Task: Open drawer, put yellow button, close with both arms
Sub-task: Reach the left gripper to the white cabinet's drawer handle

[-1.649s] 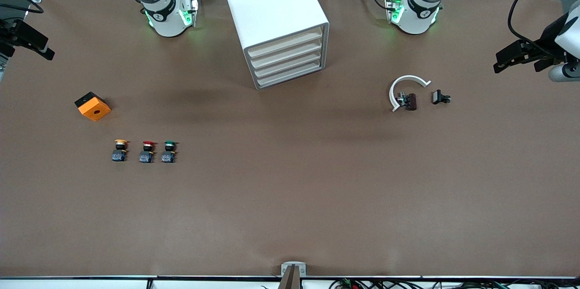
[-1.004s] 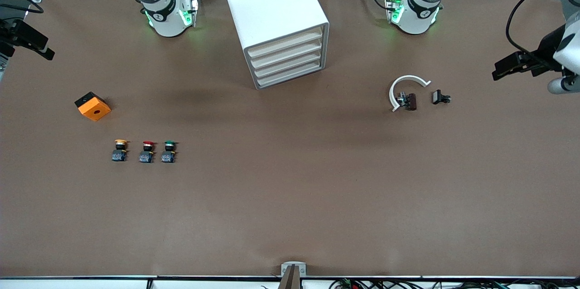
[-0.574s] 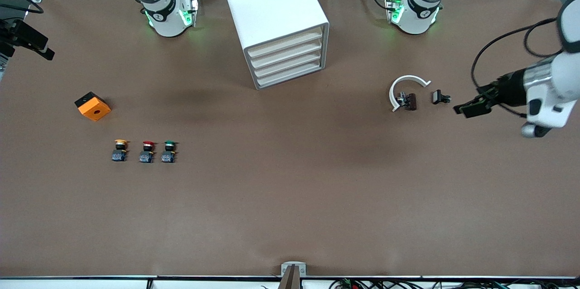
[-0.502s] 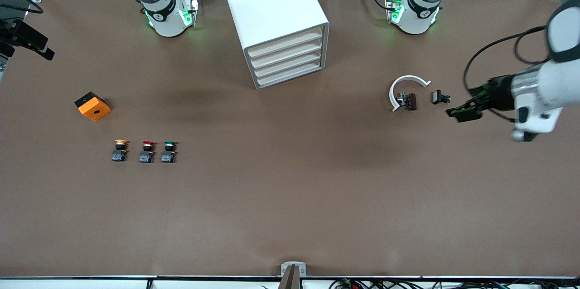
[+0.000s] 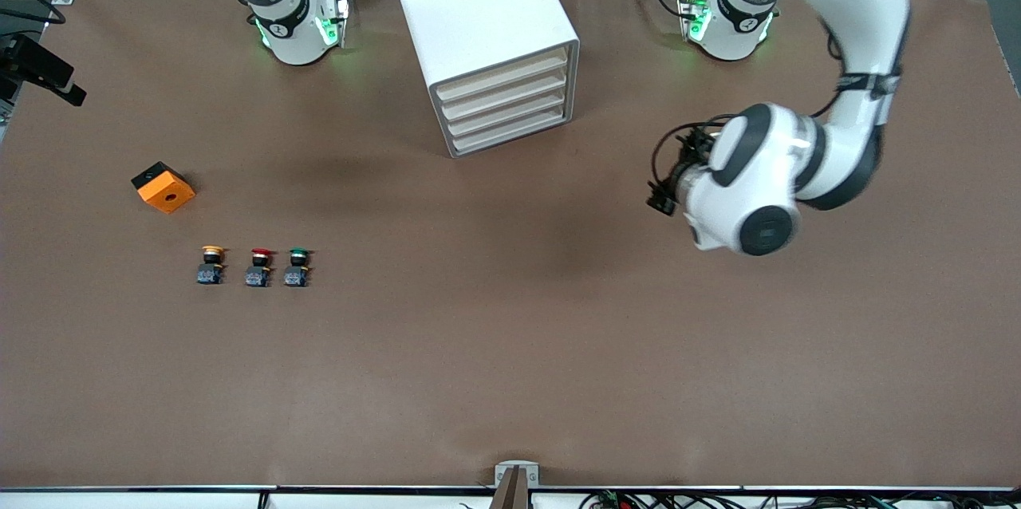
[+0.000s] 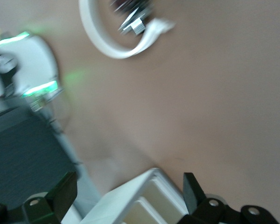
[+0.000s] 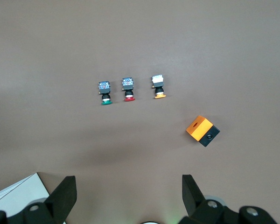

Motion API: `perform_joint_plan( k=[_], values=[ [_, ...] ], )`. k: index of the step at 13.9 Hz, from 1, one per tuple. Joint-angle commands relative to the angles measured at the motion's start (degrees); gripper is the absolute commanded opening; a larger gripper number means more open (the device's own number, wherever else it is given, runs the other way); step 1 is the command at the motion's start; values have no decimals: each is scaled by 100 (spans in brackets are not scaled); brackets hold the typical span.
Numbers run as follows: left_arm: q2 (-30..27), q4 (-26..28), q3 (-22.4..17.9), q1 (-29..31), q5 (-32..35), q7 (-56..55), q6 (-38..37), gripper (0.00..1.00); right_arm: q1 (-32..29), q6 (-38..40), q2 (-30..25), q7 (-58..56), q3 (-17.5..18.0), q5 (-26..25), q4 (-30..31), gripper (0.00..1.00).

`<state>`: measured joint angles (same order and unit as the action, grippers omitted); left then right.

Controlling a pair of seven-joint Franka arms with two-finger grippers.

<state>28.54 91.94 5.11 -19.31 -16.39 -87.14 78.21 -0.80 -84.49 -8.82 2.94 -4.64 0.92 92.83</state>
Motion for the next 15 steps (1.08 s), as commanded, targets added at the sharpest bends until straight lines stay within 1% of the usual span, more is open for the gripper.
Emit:
perform_joint_plan(
  k=[1,3,5,6,9,10,12,13,15],
  values=[
    [309,-228,-45,-432,-538,-785,-892,100,-96,29,-6,67,51,58,-37,100],
    [651,-544,-45,-486,-1222,-875,-1604,100,-87,38,187,67,59,49,-37,100],
    [985,-799,-54,-442,-2022,-884,-2132,100,-131,11,266,-12,51,58,-37,100],
    [1056,-818,-63,-416,-2269,-884,-2265,100,-105,-24,328,-30,51,23,-45,100],
    [1127,-896,-116,-144,-2850,-927,-2293,100,-96,-68,486,-30,60,-21,-116,100],
    [1197,-958,-116,-21,-3087,-1128,-2293,100,-122,-146,617,-30,60,-4,-142,100],
    [1521,-1133,-116,94,-3440,-2406,-2293,100,-123,-165,724,-30,60,31,-151,100],
    [1679,-1195,-116,129,-3537,-2874,-2293,100,-131,-156,924,-30,60,-3,-151,100],
    [1865,-1205,-116,138,-3643,-3229,-2293,100,-140,-182,1110,-39,51,-48,-247,100]
  ],
)
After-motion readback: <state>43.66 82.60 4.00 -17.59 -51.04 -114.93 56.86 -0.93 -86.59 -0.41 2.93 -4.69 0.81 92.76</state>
